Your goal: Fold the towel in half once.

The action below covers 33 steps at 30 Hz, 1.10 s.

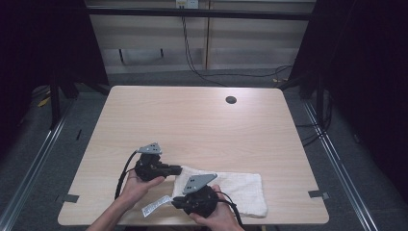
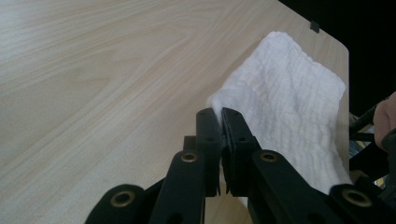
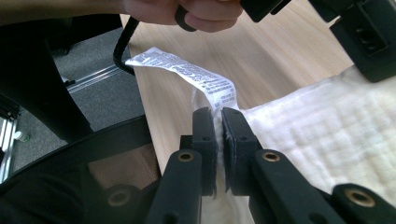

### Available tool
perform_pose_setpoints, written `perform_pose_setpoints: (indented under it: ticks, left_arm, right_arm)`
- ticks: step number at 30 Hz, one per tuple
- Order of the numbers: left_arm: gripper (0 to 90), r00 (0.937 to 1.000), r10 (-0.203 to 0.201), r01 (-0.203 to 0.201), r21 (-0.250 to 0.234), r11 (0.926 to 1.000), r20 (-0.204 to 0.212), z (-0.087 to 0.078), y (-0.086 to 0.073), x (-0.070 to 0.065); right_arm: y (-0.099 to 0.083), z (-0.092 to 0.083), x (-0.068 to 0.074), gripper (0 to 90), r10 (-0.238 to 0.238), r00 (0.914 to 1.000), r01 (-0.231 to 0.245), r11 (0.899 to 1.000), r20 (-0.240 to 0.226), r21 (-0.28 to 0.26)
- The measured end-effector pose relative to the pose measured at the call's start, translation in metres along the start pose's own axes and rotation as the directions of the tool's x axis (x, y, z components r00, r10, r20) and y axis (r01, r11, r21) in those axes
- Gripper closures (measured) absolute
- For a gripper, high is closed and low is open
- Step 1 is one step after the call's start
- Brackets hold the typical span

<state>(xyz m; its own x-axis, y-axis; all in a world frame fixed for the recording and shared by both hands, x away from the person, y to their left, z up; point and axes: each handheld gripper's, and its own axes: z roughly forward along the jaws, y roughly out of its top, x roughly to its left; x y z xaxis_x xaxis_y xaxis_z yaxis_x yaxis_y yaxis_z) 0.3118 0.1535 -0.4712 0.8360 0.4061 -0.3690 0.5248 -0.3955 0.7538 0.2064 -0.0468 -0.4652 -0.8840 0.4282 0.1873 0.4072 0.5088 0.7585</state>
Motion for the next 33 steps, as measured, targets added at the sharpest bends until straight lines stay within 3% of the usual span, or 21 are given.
perform_pose_setpoints:
  ticks: [8, 18, 22, 24, 25, 33]
  left_arm:
    - [86.6, 1.0, 0.0, 0.0, -0.032, 0.9995, 0.007, -0.009, 0.009, 0.003]
    - [86.7, 0.9996, 0.018, -0.02, -0.071, 0.9973, -0.023, -0.03, 0.021, 0.003]
    - [86.7, 0.9996, 0.012, -0.015, -0.126, 0.9919, -0.025, -0.042, 0.027, 0.002]
    - [86.7, 0.9998, 0.012, -0.014, -0.133, 0.991, -0.013, -0.046, 0.028, 0.0]
    - [86.7, 0.9994, 0.022, -0.025, -0.133, 0.9908, -0.027, -0.047, 0.029, -0.001]
    - [86.7, 0.9991, 0.029, -0.034, -0.183, 0.9824, -0.03, -0.058, 0.036, -0.007]
  right_arm:
    - [0.012, -0.01, -0.001, 85.3, -0.006, 1.0, 0.006, 0.999, 0.0, -0.036]
    - [0.027, -0.016, -0.002, 85.3, -0.001, 1.0, 0.0, 0.995, -0.009, -0.098]
    - [0.035, -0.02, -0.001, 85.4, -0.005, 1.0, 0.004, 0.991, -0.008, -0.136]
    - [0.038, -0.021, -0.001, 85.4, -0.002, 0.9997, -0.002, 0.989, -0.024, -0.148]
    - [0.04, -0.021, 0.0, 85.4, -0.008, 0.9994, 0.002, 0.988, -0.034, -0.155]
    - [0.052, -0.029, 0.004, 85.5, -0.035, 0.9989, 0.028, 0.98, -0.032, -0.199]
